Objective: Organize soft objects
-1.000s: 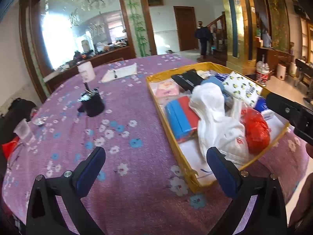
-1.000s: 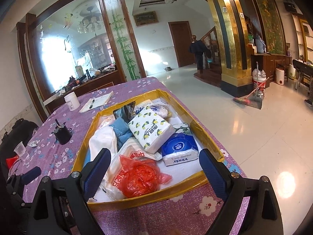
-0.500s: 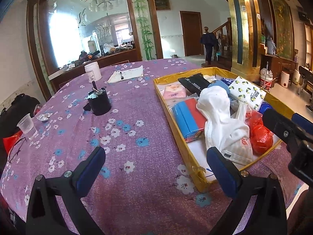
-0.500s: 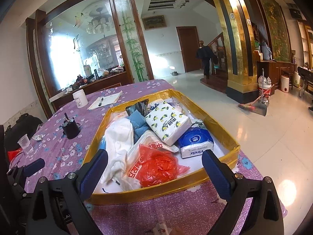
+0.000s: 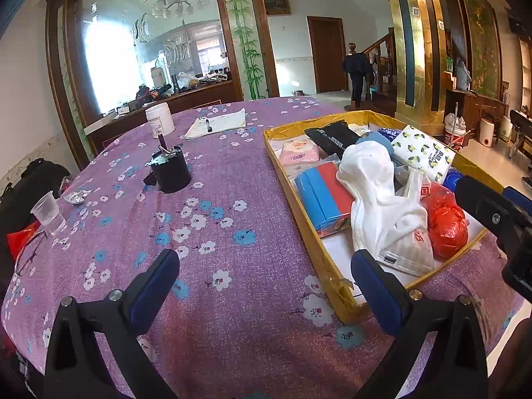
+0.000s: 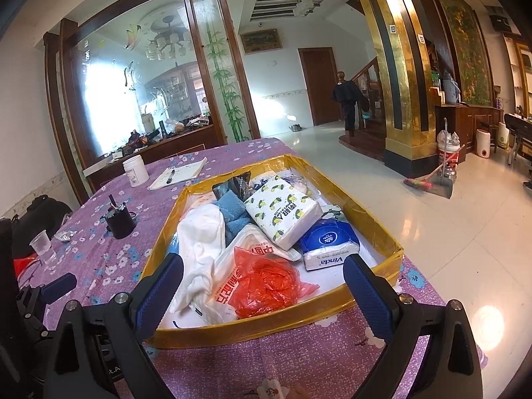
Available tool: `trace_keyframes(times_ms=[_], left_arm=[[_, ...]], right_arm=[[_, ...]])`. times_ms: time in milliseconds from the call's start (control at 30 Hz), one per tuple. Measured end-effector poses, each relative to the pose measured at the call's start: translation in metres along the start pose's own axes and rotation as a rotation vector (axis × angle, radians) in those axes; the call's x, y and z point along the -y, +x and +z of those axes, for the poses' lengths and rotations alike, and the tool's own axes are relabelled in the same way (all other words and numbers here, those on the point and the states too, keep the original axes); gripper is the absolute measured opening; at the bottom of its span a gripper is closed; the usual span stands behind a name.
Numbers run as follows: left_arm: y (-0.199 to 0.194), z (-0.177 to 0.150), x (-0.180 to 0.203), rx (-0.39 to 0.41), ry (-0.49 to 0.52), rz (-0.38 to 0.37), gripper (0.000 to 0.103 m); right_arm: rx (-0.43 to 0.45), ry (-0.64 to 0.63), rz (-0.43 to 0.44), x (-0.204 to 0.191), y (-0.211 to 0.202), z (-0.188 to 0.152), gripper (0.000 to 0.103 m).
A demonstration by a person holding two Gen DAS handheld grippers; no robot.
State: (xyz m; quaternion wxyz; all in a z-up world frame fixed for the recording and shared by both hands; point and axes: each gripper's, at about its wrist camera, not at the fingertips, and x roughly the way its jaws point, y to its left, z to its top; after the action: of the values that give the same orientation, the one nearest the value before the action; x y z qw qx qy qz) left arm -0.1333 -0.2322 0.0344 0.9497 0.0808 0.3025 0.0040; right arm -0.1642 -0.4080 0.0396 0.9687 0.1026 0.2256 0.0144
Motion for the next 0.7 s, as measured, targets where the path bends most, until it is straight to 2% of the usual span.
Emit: trace_keyframes(times_ms=[700], left_arm=[[-0.0053,-0.0011,0.0052,0.013,0.025,0.016,0.103]], right_arm=[[-0.003,0.003,0.004,-0.001,0.0002,0.0007,0.099]])
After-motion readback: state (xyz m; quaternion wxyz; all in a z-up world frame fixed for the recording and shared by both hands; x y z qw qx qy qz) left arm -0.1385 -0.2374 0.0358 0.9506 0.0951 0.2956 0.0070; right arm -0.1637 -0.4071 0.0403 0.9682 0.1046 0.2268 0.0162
